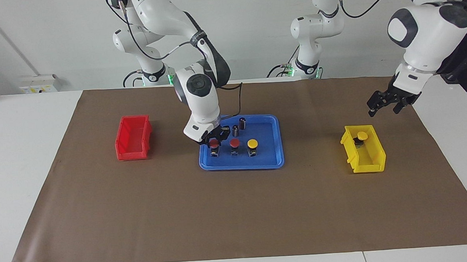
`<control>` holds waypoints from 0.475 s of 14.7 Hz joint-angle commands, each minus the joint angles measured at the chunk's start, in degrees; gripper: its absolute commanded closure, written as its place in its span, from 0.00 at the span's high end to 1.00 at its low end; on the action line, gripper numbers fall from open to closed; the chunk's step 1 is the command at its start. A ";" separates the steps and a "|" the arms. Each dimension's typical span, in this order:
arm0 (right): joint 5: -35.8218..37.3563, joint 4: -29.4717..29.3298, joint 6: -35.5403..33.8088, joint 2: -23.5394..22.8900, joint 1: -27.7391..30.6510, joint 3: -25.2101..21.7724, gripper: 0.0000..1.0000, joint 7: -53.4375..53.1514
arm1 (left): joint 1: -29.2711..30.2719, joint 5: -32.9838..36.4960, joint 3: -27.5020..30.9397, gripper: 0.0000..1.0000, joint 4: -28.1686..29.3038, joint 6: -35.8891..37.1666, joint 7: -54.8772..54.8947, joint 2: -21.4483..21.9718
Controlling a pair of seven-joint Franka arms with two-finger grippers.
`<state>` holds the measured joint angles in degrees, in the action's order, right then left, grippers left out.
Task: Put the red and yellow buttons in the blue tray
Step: 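Place the red button in the tray while the left gripper reaches the yellow holder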
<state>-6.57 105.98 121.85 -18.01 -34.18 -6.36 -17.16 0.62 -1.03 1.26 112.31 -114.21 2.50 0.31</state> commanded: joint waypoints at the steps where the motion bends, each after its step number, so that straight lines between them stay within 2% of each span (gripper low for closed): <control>1: -0.11 -0.42 -0.82 1.92 1.04 -0.49 1.00 1.34 | 1.66 0.32 -0.64 0.80 1.50 -4.87 0.75 -3.37; 4: 4.44 -7.60 -10.11 3.42 4.11 -1.55 1.00 1.08 | 1.66 0.32 -0.64 0.66 6.67 -10.84 0.57 -3.74; 7: 8.77 -12.19 -15.58 5.69 9.90 -1.63 1.00 1.16 | 1.40 0.32 -0.64 0.66 9.15 -12.97 0.31 -3.56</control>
<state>0.53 96.52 109.18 -13.67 -28.49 -8.41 -17.12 1.57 -1.03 1.12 118.47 -124.99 2.56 -4.97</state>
